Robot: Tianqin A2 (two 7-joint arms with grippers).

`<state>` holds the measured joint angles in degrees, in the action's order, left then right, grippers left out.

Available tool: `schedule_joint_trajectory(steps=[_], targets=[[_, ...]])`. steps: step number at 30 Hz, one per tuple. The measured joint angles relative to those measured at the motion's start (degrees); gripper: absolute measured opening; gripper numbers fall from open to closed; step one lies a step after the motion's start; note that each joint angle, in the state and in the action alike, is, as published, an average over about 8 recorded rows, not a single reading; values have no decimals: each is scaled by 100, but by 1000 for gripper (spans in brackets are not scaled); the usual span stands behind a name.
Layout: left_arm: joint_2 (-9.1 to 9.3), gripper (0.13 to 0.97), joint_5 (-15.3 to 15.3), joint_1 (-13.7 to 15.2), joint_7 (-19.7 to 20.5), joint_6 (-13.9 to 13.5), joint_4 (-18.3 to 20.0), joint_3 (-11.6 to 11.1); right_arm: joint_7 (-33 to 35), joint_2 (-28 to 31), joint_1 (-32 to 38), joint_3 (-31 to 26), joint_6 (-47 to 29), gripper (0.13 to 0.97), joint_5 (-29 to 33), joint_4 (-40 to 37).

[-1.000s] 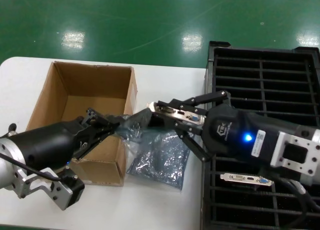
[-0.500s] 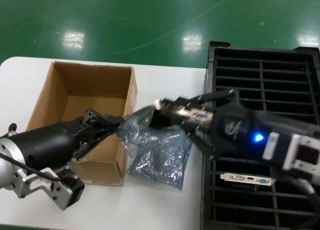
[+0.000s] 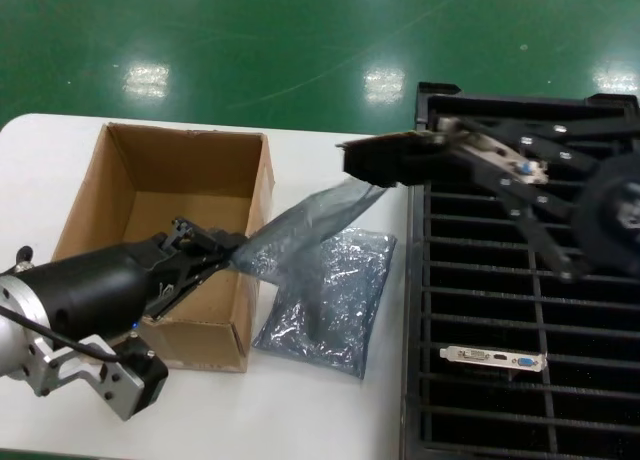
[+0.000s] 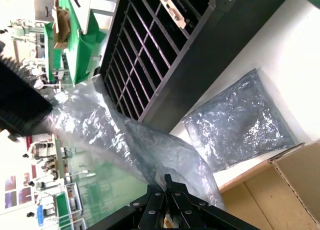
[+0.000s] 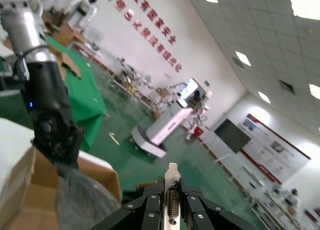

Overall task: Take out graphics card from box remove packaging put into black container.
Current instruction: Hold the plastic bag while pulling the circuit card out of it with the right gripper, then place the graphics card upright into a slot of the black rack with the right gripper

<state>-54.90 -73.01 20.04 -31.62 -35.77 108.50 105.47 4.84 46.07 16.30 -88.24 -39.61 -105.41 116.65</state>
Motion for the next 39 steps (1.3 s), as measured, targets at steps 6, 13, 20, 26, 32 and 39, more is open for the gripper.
schedule_joint_trajectory(steps=[6,13,20,26,32,39], targets=[[0,139,0,0,0,0,0,0,35,326,-671,810,13,186,-185,116],[0,139,0,0,0,0,0,0,-217,737,-1117,1333,125,186,-49,133],[0,139,0,0,0,0,0,0,-768,1165,-1000,861,134,186,491,18],[0,139,0,0,0,0,0,0,-1295,1191,-397,-10,33,186,1208,-271],[0,139,0,0,0,0,0,0,-1395,1167,-255,-196,3,186,1371,-345],[0,139,0,0,0,0,0,0,-1397,1166,-252,-200,3,186,1374,-347]])
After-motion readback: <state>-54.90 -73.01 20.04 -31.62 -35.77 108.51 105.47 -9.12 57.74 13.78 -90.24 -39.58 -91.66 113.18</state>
